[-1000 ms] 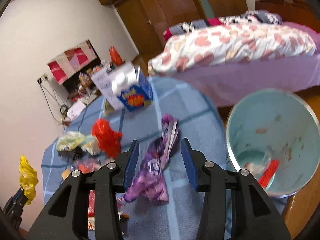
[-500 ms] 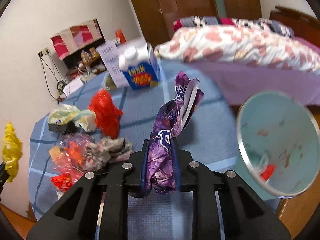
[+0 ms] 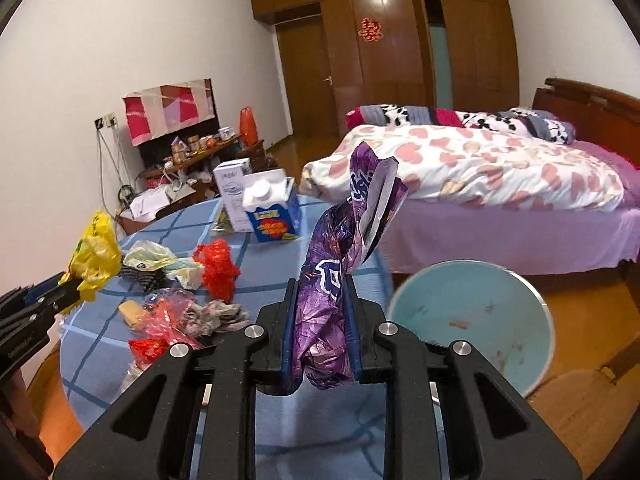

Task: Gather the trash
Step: 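Carry the yellow wrapper with the left tool while the right tool carries the purple wrapper into the bucket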

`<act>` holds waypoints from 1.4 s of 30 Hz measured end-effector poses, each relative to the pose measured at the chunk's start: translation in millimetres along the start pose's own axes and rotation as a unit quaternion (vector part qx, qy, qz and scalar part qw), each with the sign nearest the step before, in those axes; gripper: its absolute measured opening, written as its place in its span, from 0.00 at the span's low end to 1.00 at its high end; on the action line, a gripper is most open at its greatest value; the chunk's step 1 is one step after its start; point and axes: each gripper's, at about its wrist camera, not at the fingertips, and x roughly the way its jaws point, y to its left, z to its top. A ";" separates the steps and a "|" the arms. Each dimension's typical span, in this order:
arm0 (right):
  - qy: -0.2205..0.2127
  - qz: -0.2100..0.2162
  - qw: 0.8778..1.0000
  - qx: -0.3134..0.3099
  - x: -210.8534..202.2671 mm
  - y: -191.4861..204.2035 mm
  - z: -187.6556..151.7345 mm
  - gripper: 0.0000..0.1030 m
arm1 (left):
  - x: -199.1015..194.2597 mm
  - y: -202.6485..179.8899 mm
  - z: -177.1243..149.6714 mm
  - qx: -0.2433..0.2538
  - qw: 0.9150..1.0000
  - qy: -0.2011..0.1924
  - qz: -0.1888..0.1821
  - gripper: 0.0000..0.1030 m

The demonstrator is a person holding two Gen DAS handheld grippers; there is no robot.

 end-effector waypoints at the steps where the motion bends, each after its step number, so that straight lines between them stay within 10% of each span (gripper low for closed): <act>1: -0.002 -0.006 1.000 -0.001 -3.6 -3.8 -0.2 0.21 | 0.5 -6.2 2.6 0.003 1.000 -0.002 -0.005 0.34; 42: 0.022 -0.127 0.990 0.062 -13.3 -121.3 -25.5 0.22 | 58.4 -206.8 17.9 0.104 0.987 0.022 -0.118 0.35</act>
